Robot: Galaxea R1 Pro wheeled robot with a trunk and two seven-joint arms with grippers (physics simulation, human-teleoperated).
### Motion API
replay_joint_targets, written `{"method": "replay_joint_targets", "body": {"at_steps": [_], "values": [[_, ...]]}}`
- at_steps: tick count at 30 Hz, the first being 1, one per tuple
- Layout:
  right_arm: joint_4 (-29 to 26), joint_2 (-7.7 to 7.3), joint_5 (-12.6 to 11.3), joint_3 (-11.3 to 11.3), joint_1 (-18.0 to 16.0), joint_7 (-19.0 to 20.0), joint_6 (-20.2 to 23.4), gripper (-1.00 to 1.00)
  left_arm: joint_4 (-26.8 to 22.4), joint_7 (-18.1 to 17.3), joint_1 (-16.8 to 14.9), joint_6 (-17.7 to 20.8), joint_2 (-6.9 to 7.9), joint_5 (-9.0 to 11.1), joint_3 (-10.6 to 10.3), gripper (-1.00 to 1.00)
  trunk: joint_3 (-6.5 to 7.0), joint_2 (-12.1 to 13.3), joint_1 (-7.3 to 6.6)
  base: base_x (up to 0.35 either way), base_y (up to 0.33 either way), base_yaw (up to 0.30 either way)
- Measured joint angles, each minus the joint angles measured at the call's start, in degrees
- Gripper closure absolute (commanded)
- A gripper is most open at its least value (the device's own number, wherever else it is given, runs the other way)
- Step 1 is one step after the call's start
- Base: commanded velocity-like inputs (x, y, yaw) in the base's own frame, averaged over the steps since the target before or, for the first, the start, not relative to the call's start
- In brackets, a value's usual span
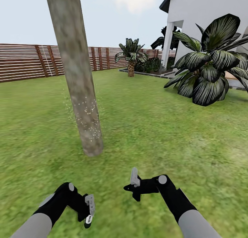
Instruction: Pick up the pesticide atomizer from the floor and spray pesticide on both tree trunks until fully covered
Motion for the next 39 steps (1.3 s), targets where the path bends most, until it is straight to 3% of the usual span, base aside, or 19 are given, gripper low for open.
{"method": "replay_joint_targets", "body": {"at_steps": [7, 10, 15, 21, 26, 32, 37, 39], "values": [[0.07, 1.17, -0.02, 0.10, 0.00, 0.02, 0.00, 1.00, -0.02, -3.01, -2.59, 0.15, -2.33, 0.39, 0.07, 1.00, 0.00, 0.00, 0.00, 0.000, 0.000, 0.000], [0.01, 1.31, -0.02, 0.10, 0.00, 0.02, 0.00, 1.00, -0.04, -4.06, -3.54, 0.10, -2.74, 0.84, 0.16, 1.00, 0.00, 0.00, 0.00, 0.000, 0.000, 0.000], [-0.14, 1.41, -0.02, 0.10, 0.00, 0.02, 0.00, 1.00, -0.05, -5.50, -4.04, -0.08, -4.67, 1.10, 0.34, 1.00, 0.00, 0.00, 0.00, 0.000, 0.000, 0.000], [-0.19, 1.41, -0.04, 0.10, -0.51, 0.07, 0.03, 1.00, -0.07, -5.49, -4.56, -0.09, -6.05, 4.81, 0.23, 1.00, 0.00, 0.00, 0.00, 0.000, 0.000, 0.000], [-0.19, 1.41, -0.11, 0.10, -1.02, 0.09, 0.09, 1.00, -0.10, -5.10, -5.05, -0.06, -6.98, 6.66, 0.23, 1.00, 0.00, 0.00, 0.00, 0.000, 0.000, 0.000], [-0.19, 1.70, -0.17, 0.10, -1.42, 0.02, 0.09, 1.00, -0.07, -4.60, -5.62, 0.00, -7.76, 6.92, 0.30, 1.00, 0.00, 0.00, 0.00, 0.000, 0.000, 0.000], [-0.17, 2.73, -0.11, 0.10, -1.78, 0.03, 0.91, 1.00, -0.07, -4.49, -6.05, 0.00, -7.85, 7.10, 0.38, 1.00, 0.00, 0.00, 0.00, 0.000, 0.000, 0.000], [-0.23, 2.79, -0.05, 0.09, -1.90, 0.12, 2.58, 1.00, -0.07, -4.53, -6.07, -0.04, -7.75, 8.32, 0.38, 1.00, 0.00, 0.00, 0.00, 0.000, 0.000, 0.000]]}}
